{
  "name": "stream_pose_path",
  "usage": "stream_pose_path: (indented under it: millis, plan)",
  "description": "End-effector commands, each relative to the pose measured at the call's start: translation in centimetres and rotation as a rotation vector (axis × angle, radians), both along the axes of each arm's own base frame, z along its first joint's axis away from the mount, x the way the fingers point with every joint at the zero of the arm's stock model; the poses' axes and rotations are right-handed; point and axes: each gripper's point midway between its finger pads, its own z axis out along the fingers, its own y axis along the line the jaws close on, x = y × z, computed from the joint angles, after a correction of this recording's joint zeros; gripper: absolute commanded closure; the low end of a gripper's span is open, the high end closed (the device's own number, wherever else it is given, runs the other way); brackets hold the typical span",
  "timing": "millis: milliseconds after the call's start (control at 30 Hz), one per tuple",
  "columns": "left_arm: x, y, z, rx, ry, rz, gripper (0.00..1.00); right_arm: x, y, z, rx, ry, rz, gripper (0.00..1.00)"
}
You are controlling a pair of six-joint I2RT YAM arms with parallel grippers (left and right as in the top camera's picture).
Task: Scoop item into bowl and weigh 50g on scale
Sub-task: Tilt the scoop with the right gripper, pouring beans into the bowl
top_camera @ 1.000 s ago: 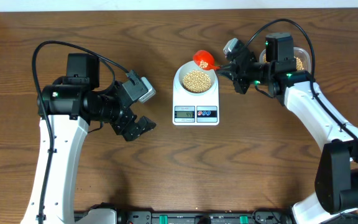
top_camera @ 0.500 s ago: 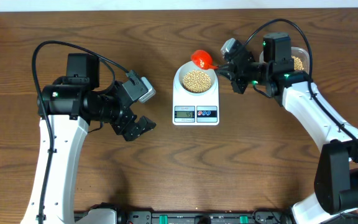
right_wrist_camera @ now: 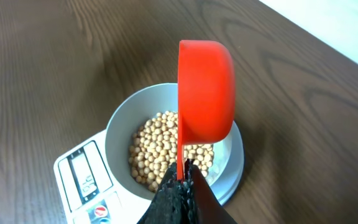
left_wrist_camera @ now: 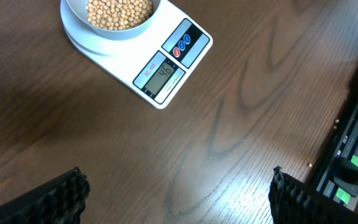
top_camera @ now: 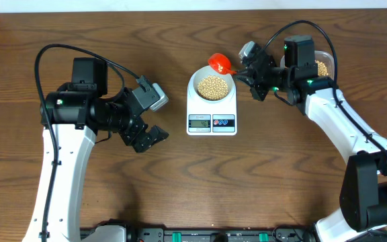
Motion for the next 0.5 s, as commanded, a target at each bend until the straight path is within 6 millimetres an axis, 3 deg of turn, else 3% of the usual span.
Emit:
stream_pose_path:
  millis: [0,167,267,467]
  plan:
    - [-0.1,0.1,0.0,0.005,-0.005,-0.006,0.05,0.1,0.2,-0.1,-0.028,-0.057,0.033,0.99]
    - [-0.1,0.1,0.0,0.005,-0.005,-0.006,0.05,-0.6,1.1,0.1,-0.018,-0.051,0.062,0.99]
    - [-0.1,0.1,0.0,0.005,-0.005,-0.006,0.05,0.2,0.1,-0.7,-0.083,-0.059,0.002,0.99]
    - [-0.1,0.1,0.0,0.005,-0.005,-0.006,0.05,0.1,0.7,-0.5,-0.084,-0.079,0.024,0.99]
